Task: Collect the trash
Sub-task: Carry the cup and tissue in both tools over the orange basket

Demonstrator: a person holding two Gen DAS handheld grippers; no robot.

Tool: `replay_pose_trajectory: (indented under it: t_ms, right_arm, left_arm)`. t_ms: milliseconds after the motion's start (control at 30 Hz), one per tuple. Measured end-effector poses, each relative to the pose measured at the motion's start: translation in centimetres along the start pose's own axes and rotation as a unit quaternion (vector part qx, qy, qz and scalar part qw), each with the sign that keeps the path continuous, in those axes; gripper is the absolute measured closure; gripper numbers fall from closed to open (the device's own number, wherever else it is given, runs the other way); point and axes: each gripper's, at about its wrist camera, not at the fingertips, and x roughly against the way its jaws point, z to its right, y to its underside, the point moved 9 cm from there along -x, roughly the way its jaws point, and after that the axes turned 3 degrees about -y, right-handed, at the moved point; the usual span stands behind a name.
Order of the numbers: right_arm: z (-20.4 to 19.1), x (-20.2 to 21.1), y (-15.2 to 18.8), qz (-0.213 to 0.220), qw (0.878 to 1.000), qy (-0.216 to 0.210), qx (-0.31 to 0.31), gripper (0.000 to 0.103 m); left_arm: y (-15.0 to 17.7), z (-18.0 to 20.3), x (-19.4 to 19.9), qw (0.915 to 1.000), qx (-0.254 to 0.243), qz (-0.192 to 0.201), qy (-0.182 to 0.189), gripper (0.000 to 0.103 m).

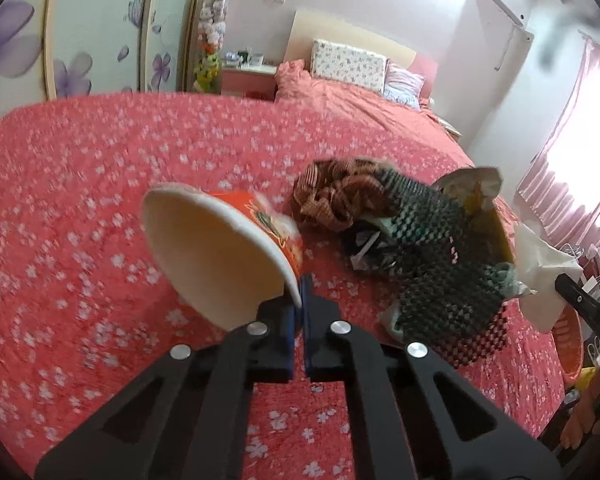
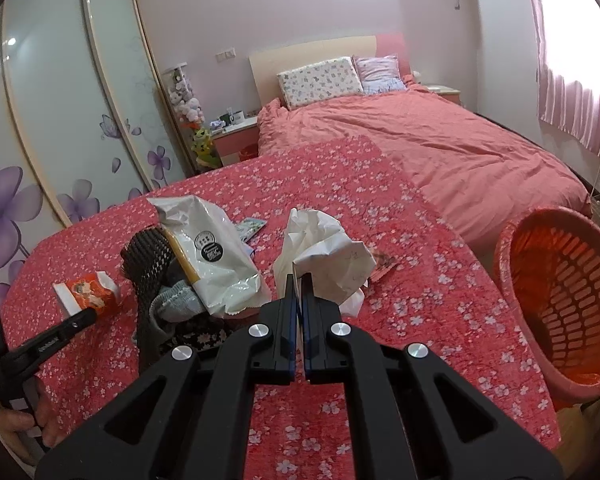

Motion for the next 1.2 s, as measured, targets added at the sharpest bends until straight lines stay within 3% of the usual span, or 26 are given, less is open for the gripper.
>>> replay_pose_trajectory:
  t_ms: [233,500,900,1200]
  right_arm:
    - [0.8,2.3,-0.6,0.026,1.000,-0.002,-0.003,0.100]
    - [2.9,6.3,-1.2,0.067,0.998,0.002,-0.014,0.100]
    - [8.0,11.7,-2.5,0.128,0.990,0.036,-0.043,0.100]
    - [12.8,13.7,-2.8,0.156,0.984,0.063,-0.065,0.100]
  left_arm:
    - [-1.4,1.0,3.8,0.9992,-0.013,0.036,0.004,0.099]
    - [-2.6,6.5,8.6,0.9956,-0.041,0.071,0.044,0.099]
    - [-1.8,20.1,11.2,0.9801,-0.104,0.076,0.151,0.099]
    - [1.4,30.7,9.7,0.9583,-0.156,0.047,0.235,0.099]
